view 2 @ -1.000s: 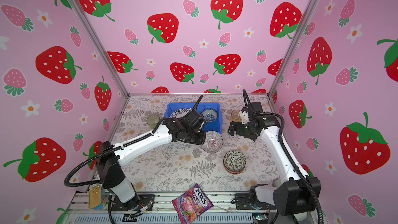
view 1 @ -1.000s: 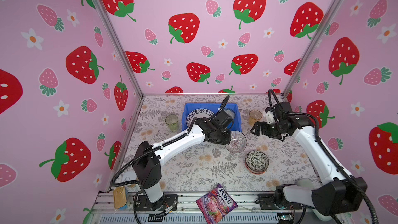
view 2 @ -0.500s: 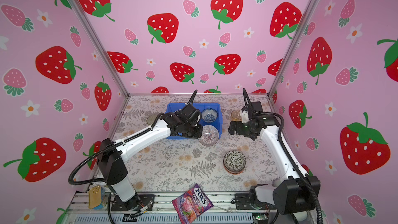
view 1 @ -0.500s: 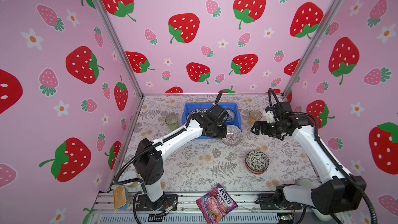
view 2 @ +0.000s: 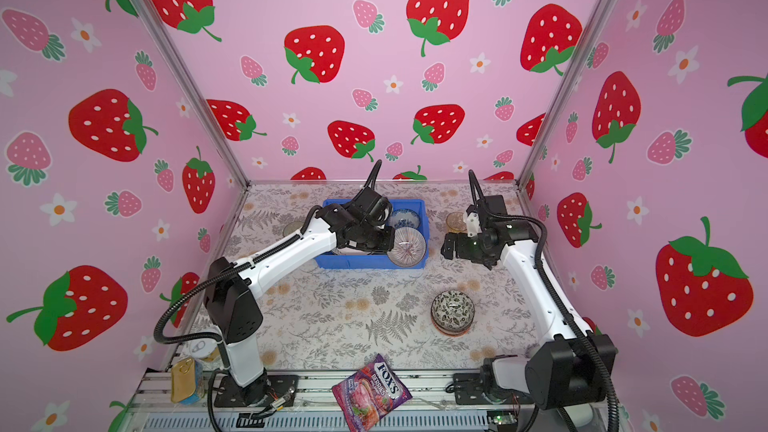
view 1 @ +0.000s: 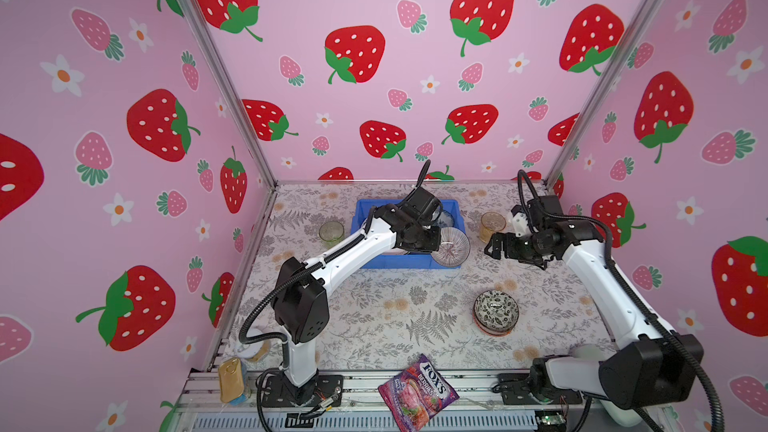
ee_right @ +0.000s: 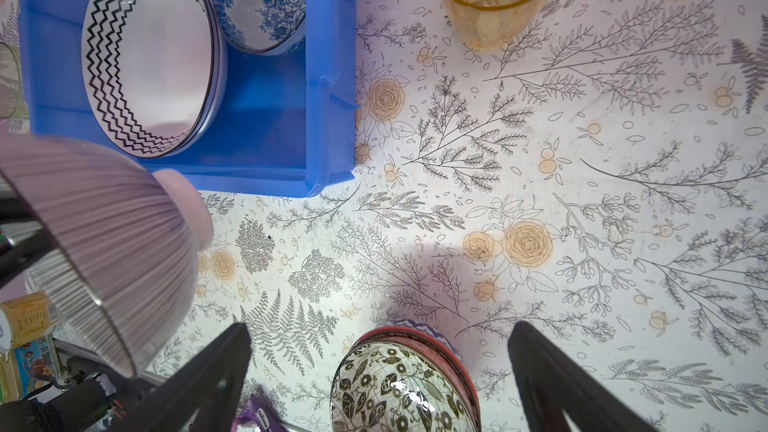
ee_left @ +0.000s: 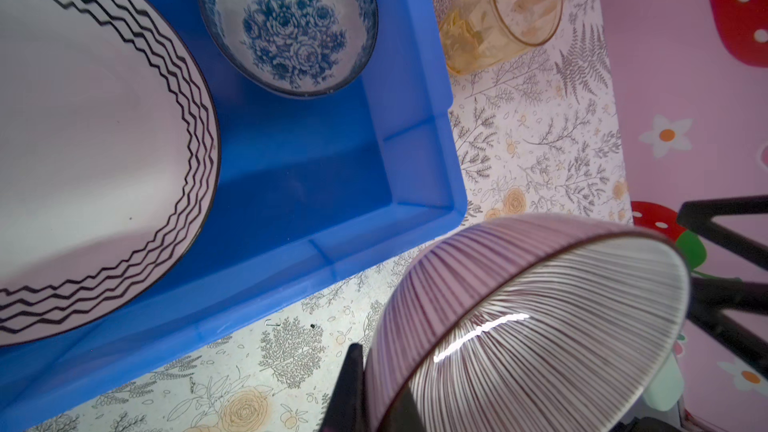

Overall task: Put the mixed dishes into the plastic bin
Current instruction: 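Carry the pink-striped bowl over the bin with the left gripper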

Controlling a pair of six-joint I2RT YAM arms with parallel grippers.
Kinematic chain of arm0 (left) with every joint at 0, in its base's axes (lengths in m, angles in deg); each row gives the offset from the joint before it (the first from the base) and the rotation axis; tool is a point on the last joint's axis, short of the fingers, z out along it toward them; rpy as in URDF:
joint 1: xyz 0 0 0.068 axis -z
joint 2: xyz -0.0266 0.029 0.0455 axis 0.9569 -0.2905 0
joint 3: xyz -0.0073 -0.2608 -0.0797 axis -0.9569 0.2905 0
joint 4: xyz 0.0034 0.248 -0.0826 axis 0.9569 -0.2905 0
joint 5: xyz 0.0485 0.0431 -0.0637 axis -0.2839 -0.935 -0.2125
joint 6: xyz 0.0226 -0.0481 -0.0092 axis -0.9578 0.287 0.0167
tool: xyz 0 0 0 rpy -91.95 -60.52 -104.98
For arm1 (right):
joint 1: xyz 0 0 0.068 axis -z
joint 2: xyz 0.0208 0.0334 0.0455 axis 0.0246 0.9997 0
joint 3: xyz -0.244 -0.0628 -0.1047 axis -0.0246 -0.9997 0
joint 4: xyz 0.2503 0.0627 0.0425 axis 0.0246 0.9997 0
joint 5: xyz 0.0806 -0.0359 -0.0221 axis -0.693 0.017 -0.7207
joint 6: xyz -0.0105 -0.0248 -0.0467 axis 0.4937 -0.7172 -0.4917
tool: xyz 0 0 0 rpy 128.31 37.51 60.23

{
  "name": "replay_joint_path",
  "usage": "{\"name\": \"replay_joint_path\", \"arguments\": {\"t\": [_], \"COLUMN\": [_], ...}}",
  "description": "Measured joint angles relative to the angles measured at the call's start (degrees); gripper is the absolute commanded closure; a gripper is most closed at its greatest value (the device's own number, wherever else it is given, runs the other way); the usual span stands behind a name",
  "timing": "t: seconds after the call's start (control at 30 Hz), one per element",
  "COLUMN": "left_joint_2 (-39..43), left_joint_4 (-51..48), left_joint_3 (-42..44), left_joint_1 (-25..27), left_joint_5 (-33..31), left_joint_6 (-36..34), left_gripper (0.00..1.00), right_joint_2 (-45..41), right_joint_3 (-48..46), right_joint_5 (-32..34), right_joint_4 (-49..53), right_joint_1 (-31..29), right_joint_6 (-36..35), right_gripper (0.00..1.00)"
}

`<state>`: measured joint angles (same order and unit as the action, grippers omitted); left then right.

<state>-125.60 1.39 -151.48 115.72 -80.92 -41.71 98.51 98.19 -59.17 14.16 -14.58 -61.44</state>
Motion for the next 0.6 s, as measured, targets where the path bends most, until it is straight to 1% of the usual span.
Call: {"name": "replay_joint_path", "arguments": {"t": [0.2, 0.4, 0.6], "left_joint_2": [-4.0, -7.0, -11.0], "left_joint_4": [0.3, 1.7, 2.6], "left_joint_3": [-6.5, -8.6, -10.7], "left_joint_1": [-1.6, -3.8, -7.0], "left_joint_5": [-1.0, -2.1, -3.4], "left_joint_6": [-1.2, -0.8, 4.8], "left_gripper": [1.0, 1.0, 1.0], "right_joint_2": [-0.9, -3.3, -5.2], "right_joint_3": [-0.7, -1.7, -2.3], "right_joint_5": [0.1, 0.2, 0.0], "right_joint_4": [-0.4, -0.4, -0.8], "right_joint_1": [0.1, 0.2, 0.2], "right_joint_6": [0.3, 1.4, 2.3], "right_gripper": [0.01, 0.01, 0.01]}}
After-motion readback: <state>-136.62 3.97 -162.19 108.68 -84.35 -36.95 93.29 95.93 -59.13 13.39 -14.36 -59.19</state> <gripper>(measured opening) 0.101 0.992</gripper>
